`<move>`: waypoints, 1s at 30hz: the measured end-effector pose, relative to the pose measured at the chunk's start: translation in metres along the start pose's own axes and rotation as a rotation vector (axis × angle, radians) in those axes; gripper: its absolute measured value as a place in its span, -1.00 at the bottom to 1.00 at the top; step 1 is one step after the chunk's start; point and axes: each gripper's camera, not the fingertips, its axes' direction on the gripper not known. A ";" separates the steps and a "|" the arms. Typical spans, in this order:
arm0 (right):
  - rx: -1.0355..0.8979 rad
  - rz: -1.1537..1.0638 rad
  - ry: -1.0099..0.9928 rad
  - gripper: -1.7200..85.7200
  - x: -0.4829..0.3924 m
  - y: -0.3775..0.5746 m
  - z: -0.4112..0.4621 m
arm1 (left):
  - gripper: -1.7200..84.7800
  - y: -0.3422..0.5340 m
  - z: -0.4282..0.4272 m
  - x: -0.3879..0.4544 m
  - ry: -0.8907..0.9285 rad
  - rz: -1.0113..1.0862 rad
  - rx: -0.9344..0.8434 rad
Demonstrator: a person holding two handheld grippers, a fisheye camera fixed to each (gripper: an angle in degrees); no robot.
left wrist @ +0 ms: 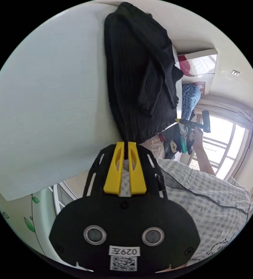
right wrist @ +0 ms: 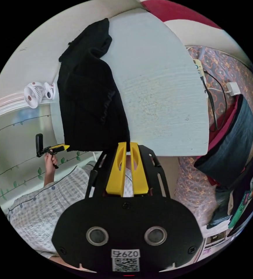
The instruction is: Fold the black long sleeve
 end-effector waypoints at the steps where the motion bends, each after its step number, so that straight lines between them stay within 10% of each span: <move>1: -0.011 -0.018 0.024 -0.93 0.001 0.005 -0.005 | -0.97 0.011 -0.001 0.000 -0.037 0.002 0.004; 17: 0.025 0.023 -0.578 -0.95 0.073 0.116 -0.065 | -0.98 0.171 -0.010 -0.001 0.033 -0.147 0.067; 25: 0.386 -0.253 -0.424 -0.94 -0.005 -0.068 -0.210 | -0.93 -0.006 -0.217 0.090 -0.343 0.133 0.399; 30: 0.367 -0.167 -0.432 -0.91 -0.010 -0.134 -0.209 | -0.67 -0.066 -0.211 0.084 -0.444 0.029 0.304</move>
